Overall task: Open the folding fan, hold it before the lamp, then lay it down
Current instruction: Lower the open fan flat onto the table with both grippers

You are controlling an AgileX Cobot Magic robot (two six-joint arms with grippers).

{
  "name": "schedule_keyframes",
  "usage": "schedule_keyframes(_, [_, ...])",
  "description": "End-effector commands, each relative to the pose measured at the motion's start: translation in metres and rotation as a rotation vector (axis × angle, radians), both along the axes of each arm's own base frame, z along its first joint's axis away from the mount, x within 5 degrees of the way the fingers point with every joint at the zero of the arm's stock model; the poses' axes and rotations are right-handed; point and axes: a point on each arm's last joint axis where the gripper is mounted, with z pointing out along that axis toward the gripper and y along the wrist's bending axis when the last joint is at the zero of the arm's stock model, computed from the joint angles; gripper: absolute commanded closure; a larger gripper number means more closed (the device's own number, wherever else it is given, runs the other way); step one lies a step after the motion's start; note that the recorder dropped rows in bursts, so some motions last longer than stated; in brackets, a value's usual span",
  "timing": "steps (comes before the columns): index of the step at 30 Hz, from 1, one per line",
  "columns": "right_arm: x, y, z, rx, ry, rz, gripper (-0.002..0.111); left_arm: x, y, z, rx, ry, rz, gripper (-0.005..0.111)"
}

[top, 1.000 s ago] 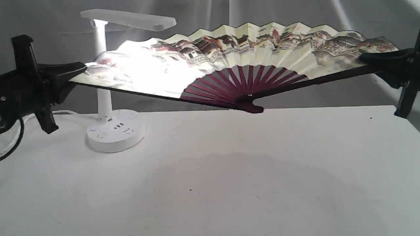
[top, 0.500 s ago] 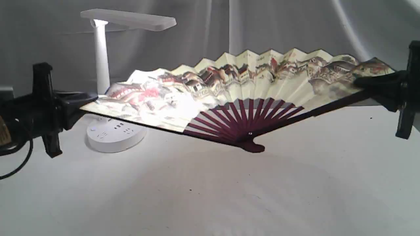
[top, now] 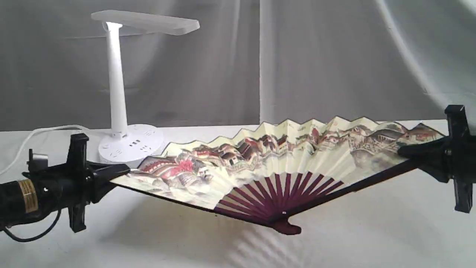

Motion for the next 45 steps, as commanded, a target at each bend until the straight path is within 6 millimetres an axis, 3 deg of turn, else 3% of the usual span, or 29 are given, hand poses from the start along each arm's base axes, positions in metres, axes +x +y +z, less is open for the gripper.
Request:
schedule_keyframes(1, [-0.008,-0.002,-0.009,-0.085,-0.004,0.003,0.108,-0.005,-0.001,-0.016,0.054,0.035,-0.049,0.107])
schedule_keyframes(10, [-0.022,-0.003,-0.032,-0.191,0.11,-0.009,0.108,-0.014,-0.003,-0.038,0.077,0.109,-0.093,0.107])
schedule_keyframes(20, [-0.026,-0.005,-0.038,-0.266,0.135,0.022,0.107,-0.015,-0.003,-0.039,0.106,0.087,-0.118,0.107])
schedule_keyframes(24, [-0.026,-0.006,-0.039,-0.283,0.143,0.024,0.088,-0.013,-0.003,-0.038,0.153,0.037,-0.139,0.104])
schedule_keyframes(30, [-0.026,-0.006,-0.039,-0.286,0.143,0.033,0.049,-0.01,-0.001,-0.037,0.186,-0.023,-0.129,0.083])
schedule_keyframes(38, [-0.031,-0.004,-0.041,-0.314,0.148,0.1,0.026,-0.01,-0.001,-0.037,0.188,-0.028,-0.125,0.025])
schedule_keyframes(45, [-0.028,-0.008,-0.038,-0.44,0.087,0.215,0.02,-0.008,-0.001,-0.022,0.311,-0.202,-0.192,0.022])
